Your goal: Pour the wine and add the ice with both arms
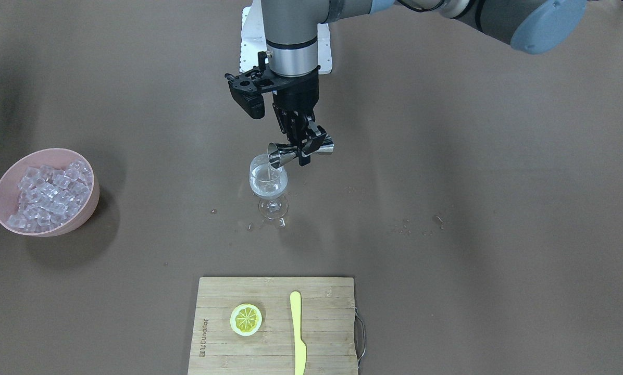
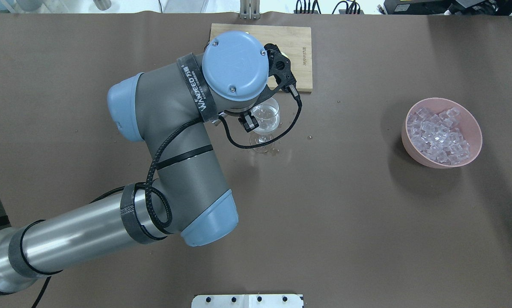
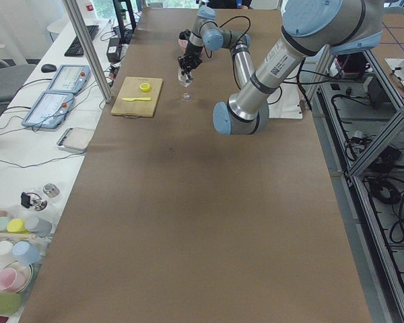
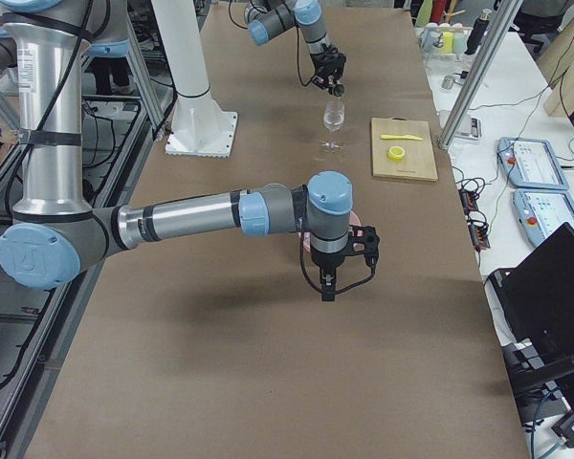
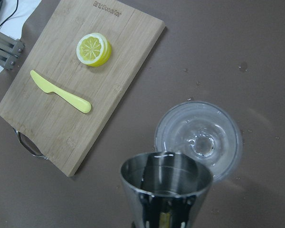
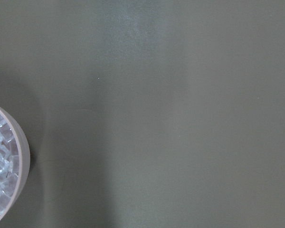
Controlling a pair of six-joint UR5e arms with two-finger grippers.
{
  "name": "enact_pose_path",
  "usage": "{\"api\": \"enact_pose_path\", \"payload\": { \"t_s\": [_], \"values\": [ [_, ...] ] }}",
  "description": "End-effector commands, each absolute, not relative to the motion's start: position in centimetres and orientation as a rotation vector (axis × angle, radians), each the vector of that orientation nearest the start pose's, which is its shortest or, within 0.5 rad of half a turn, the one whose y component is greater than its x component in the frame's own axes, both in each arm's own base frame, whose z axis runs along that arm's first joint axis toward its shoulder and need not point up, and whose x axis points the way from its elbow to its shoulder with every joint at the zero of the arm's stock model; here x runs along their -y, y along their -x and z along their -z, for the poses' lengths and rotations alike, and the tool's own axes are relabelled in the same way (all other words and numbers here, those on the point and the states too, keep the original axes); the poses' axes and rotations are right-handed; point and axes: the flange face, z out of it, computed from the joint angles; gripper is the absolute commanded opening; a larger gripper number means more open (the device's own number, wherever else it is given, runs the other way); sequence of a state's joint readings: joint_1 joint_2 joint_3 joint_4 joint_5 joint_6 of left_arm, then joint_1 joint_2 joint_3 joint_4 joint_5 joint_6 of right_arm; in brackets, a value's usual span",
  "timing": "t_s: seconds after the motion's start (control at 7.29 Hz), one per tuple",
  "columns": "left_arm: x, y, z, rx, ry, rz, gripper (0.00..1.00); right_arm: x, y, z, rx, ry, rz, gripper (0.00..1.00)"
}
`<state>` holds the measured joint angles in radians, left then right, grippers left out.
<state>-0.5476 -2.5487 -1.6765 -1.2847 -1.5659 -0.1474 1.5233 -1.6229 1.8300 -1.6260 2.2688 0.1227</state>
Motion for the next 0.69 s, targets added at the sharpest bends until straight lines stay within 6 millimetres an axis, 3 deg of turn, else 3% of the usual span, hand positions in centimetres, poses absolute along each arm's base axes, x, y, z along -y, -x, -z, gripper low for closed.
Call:
{"api": "enact_pose_path", "payload": {
  "t_s": [0.0, 0.55],
  "values": [
    [47.12, -51.08, -4.6, -0.397, -0.68, -0.831, 0.0, 47.45, -4.68, -56.66, 0.706, -0.086, -0.019, 1.0],
    [46.99, -51.87, -4.35, -0.29, -0.637, -0.861, 0.0, 47.39, -4.68, -56.81, 0.706, -0.083, -0.02, 1.0]
  ]
}}
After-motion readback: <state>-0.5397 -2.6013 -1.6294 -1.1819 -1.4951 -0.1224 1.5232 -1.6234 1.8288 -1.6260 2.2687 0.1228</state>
